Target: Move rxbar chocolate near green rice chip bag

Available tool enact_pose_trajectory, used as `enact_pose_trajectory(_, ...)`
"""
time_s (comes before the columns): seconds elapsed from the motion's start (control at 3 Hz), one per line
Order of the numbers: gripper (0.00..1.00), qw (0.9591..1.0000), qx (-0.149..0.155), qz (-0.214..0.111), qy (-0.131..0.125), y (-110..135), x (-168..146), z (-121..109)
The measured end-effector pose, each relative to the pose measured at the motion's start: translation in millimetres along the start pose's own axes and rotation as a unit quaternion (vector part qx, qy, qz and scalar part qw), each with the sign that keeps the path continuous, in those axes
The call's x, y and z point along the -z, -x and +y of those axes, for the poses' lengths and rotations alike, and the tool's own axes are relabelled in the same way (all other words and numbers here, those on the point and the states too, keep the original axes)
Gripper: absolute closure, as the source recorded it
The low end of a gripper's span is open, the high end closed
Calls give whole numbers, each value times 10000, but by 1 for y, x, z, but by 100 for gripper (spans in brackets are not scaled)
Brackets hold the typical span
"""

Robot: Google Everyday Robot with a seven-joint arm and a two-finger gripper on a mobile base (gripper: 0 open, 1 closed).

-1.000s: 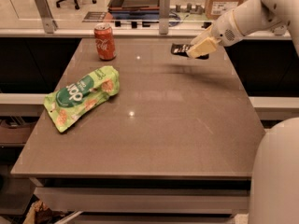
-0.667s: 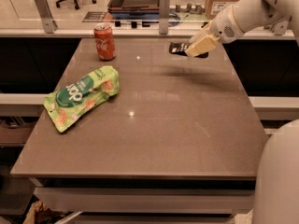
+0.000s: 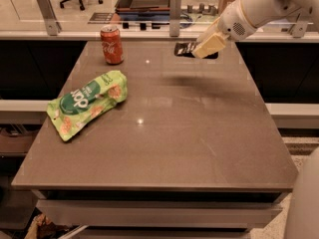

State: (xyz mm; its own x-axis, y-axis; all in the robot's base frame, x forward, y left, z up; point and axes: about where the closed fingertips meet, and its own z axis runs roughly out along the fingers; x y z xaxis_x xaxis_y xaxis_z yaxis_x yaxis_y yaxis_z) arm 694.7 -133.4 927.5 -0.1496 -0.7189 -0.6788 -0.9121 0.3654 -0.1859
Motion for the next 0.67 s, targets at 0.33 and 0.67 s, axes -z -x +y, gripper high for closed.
enact_pose_trajectory(0.33, 100, 9999, 117, 96, -40, 10, 0, 16)
enact_pose_trajectory(0.67, 100, 9997, 191, 155, -41, 16, -4, 34)
